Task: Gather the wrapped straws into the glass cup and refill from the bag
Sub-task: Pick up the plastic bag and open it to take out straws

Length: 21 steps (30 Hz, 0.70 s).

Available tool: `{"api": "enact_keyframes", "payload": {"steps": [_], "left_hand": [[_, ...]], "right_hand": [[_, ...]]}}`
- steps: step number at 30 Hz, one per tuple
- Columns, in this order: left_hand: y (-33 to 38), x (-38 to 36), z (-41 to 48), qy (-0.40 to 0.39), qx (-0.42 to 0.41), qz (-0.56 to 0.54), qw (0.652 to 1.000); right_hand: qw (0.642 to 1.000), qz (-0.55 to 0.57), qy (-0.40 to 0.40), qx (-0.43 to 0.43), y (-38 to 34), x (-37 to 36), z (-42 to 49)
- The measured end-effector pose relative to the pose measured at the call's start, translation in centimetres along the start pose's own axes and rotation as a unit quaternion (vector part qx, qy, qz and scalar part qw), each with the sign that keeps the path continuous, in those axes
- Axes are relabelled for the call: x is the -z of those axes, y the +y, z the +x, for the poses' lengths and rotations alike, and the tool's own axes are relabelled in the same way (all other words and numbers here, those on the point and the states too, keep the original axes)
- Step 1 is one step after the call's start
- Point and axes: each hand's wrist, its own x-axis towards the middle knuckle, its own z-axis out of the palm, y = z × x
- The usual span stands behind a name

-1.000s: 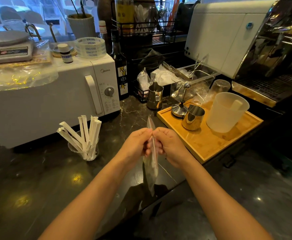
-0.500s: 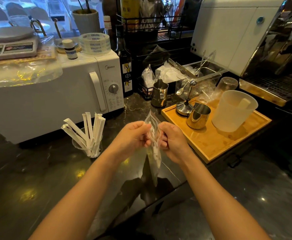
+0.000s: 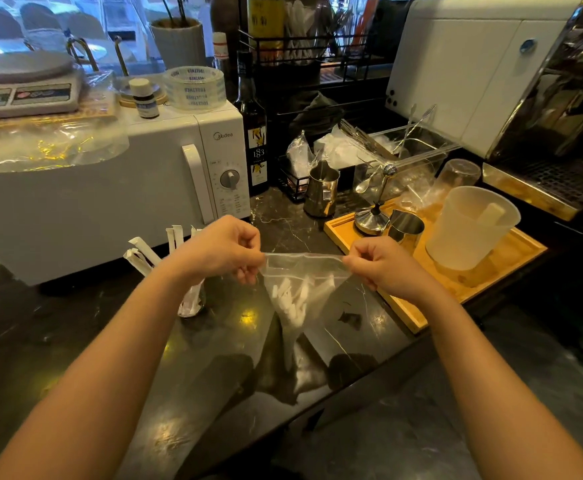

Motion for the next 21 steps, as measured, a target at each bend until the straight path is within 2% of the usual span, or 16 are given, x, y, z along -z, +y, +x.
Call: {"api": "enact_keyframes", "payload": {"steps": [7, 10, 13, 15, 17, 19, 21], "left_hand": [[1.6, 1.1, 0.5, -0.065, -0.015, 0.133, 0.989], [2.0, 1.3, 0.7, -0.07, -0.026, 0.171, 0.983], [2.3, 1.0, 1.0, -0.039, -0.052, 0.209, 0.976], [2.7, 0.8, 1.0, -0.014, -0.074, 0.232, 0.97], [3.1, 0.5, 1.0, 0.006, -0.101, 0.257, 0.961], [3.5, 0.1, 1.0, 0.023, -0.131, 0.292, 0.947], [3.8, -0.3, 1.1, 0.037, -0.159, 0.328, 0.93]], "right_hand": [[0.989, -0.144, -0.037, 0.0, -0.2, 0.6, -0.6], [0.987, -0.157, -0.038, -0.006, -0.5, 0.7, -0.7], [0.99, -0.137, -0.025, -0.007, -0.7, 0.6, -0.8], [0.997, -0.077, -0.018, -0.01, -0.7, 0.4, -0.9], [0.998, 0.042, -0.03, -0.048, -0.4, 0.1, -0.9], [0.975, 0.174, -0.071, -0.12, 0.4, -0.3, -0.7], [0.93, 0.295, -0.115, -0.188, 1.5, -1.3, -0.7]]}}
